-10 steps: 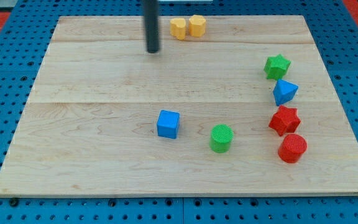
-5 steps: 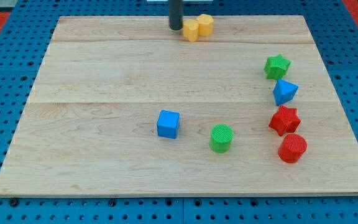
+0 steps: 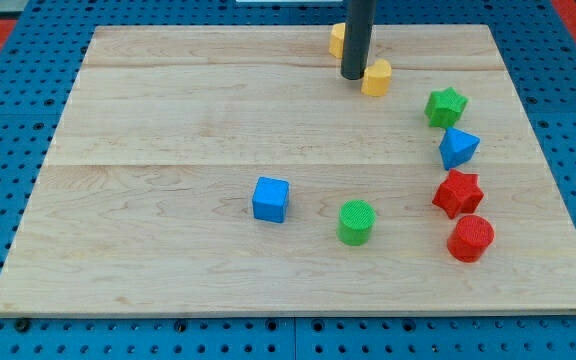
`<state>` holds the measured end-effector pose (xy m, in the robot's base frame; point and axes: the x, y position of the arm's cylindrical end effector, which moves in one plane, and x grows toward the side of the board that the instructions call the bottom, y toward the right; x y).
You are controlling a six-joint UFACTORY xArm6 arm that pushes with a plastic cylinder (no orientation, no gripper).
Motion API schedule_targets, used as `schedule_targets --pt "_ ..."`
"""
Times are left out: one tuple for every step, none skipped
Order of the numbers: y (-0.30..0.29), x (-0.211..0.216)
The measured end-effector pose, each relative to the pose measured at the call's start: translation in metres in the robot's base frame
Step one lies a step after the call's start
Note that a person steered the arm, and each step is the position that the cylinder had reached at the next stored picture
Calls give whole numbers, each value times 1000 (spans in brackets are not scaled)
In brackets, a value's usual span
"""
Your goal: Move the green star and heart towards the right side of the board
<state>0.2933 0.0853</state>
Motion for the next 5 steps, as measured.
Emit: schedule_targets --pt "20 6" --pt "42 21" --pt "39 32" --pt "46 38" --pt "53 38"
